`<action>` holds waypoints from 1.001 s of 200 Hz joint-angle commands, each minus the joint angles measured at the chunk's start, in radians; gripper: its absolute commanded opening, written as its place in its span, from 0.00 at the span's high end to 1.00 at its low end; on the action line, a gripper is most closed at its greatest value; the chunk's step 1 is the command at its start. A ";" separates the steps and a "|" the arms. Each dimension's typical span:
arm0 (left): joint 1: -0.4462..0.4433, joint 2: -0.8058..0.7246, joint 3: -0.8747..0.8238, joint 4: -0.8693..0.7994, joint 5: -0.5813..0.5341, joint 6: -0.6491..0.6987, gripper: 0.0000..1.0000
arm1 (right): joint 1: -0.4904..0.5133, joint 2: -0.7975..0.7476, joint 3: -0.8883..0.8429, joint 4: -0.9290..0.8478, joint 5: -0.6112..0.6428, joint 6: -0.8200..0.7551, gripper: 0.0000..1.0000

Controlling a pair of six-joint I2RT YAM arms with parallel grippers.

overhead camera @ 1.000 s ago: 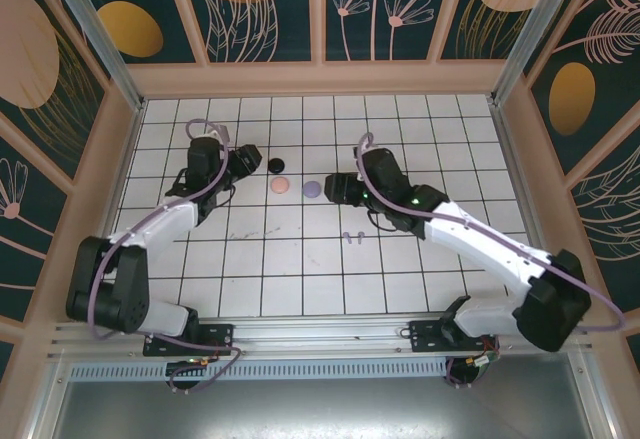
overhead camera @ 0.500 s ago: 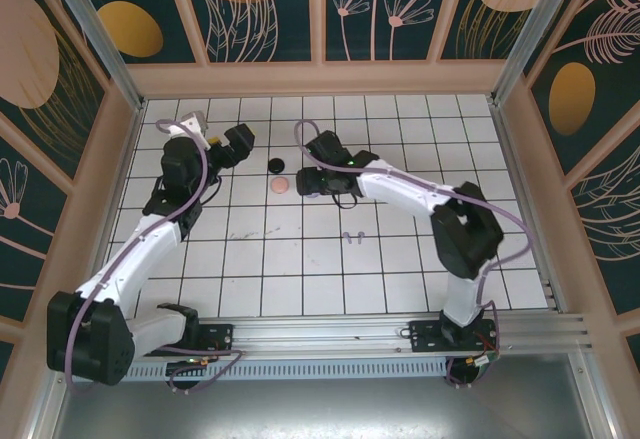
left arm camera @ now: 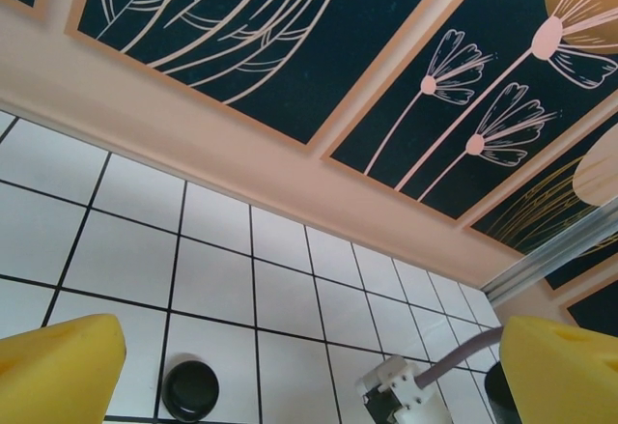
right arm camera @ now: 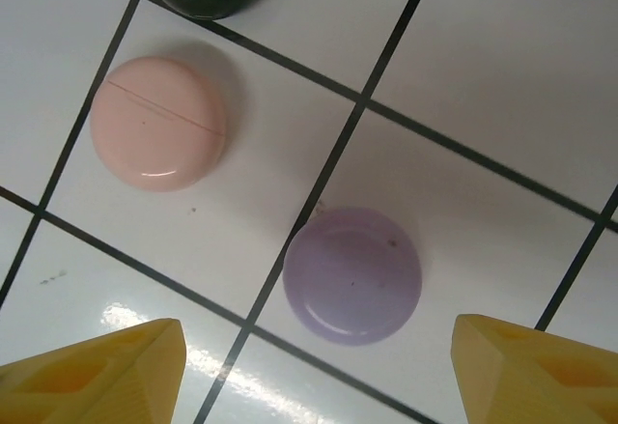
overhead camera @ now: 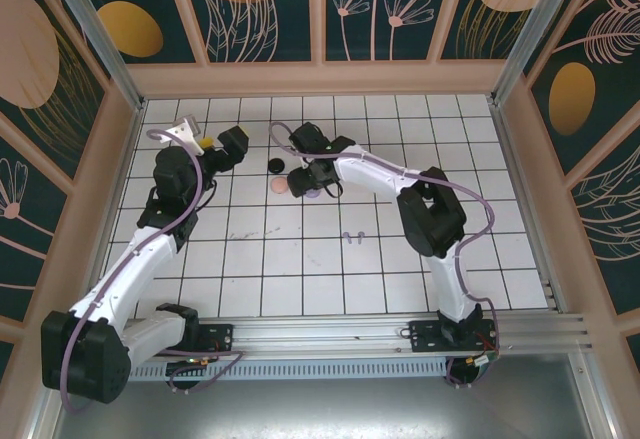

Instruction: Insert wireless bluetooth earbuds into charging case

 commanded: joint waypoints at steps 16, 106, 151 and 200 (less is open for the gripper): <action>0.004 -0.042 -0.001 0.015 -0.062 0.045 0.01 | -0.025 0.073 0.067 -0.090 0.005 -0.096 0.28; 0.004 -0.054 0.015 -0.025 -0.077 0.093 0.01 | -0.033 0.170 0.140 -0.110 -0.046 -0.103 0.31; 0.005 -0.050 0.012 -0.023 -0.079 0.075 0.01 | -0.033 0.201 0.152 -0.112 -0.044 -0.100 0.36; 0.004 -0.044 0.015 -0.028 -0.065 0.064 0.01 | -0.033 0.219 0.162 -0.119 -0.043 -0.102 0.39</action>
